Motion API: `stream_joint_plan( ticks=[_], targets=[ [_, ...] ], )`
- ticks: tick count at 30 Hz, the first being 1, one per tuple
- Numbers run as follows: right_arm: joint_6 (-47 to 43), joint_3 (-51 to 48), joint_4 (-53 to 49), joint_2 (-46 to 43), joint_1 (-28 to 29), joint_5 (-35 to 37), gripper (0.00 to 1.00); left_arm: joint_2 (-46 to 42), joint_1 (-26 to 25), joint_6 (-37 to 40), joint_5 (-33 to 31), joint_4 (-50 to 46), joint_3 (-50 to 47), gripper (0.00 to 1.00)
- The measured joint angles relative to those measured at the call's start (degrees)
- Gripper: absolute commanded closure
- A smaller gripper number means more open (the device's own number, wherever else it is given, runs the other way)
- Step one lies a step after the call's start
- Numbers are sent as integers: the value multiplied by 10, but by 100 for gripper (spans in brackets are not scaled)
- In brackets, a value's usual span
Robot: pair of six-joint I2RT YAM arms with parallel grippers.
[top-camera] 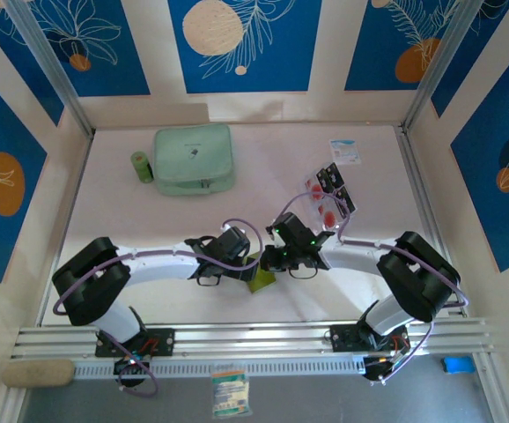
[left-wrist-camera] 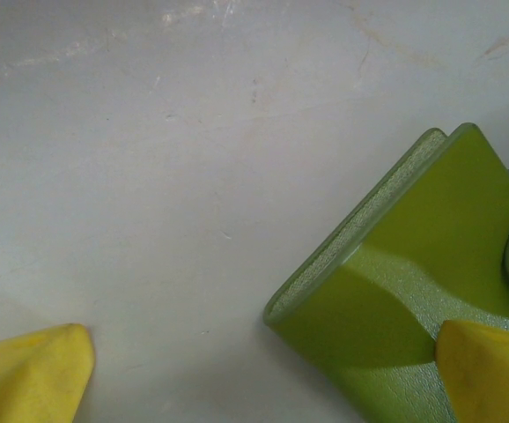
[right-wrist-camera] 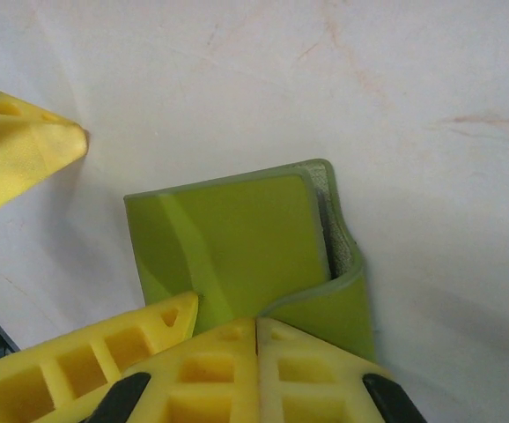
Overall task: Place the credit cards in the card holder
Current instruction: Close the button on the card holder.
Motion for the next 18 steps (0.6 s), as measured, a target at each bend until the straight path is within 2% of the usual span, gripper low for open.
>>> stream_joint_plan(
  ticks=[16, 18],
  targets=[
    [23, 4, -2, 8, -17, -26, 100, 0, 0, 0, 0, 0, 0, 0],
    [23, 4, -6, 5, -19, -26, 97, 0, 0, 0, 0, 0, 0, 0]
  ],
)
